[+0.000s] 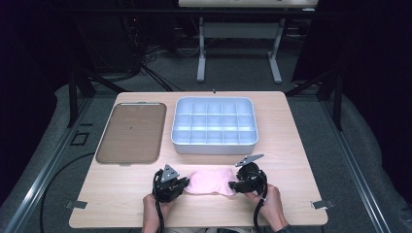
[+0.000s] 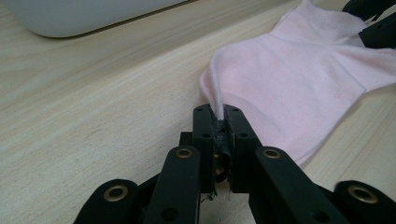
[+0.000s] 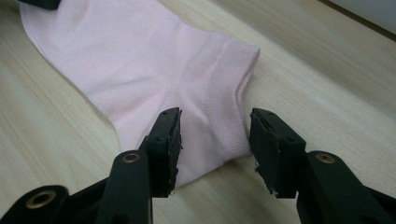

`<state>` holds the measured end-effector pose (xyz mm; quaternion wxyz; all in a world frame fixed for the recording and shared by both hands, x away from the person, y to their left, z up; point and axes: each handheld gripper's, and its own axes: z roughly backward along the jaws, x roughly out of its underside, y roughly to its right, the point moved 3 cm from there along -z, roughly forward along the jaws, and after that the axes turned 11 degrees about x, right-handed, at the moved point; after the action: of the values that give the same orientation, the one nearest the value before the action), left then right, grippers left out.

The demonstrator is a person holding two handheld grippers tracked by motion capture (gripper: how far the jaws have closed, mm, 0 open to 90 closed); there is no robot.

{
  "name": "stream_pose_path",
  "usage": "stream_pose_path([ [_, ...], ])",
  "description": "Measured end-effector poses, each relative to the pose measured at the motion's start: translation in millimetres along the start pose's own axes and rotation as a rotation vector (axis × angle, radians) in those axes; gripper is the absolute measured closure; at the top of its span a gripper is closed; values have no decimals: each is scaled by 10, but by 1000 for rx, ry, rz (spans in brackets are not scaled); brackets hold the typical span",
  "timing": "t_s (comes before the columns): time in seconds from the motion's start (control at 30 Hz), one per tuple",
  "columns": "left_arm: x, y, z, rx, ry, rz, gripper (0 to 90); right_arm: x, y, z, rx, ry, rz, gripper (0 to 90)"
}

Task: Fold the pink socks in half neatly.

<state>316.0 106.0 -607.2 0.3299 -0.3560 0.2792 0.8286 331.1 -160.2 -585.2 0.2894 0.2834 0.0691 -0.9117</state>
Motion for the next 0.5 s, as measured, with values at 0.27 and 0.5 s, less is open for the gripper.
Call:
stream_pose_path([
  [0.27, 0, 0, 1, 2, -1, 0, 842, 14, -24, -18, 35, -16, 27, 522],
  [0.5, 2, 6, -5, -6, 4, 1, 841, 8, 0, -22, 39, -15, 24, 578],
])
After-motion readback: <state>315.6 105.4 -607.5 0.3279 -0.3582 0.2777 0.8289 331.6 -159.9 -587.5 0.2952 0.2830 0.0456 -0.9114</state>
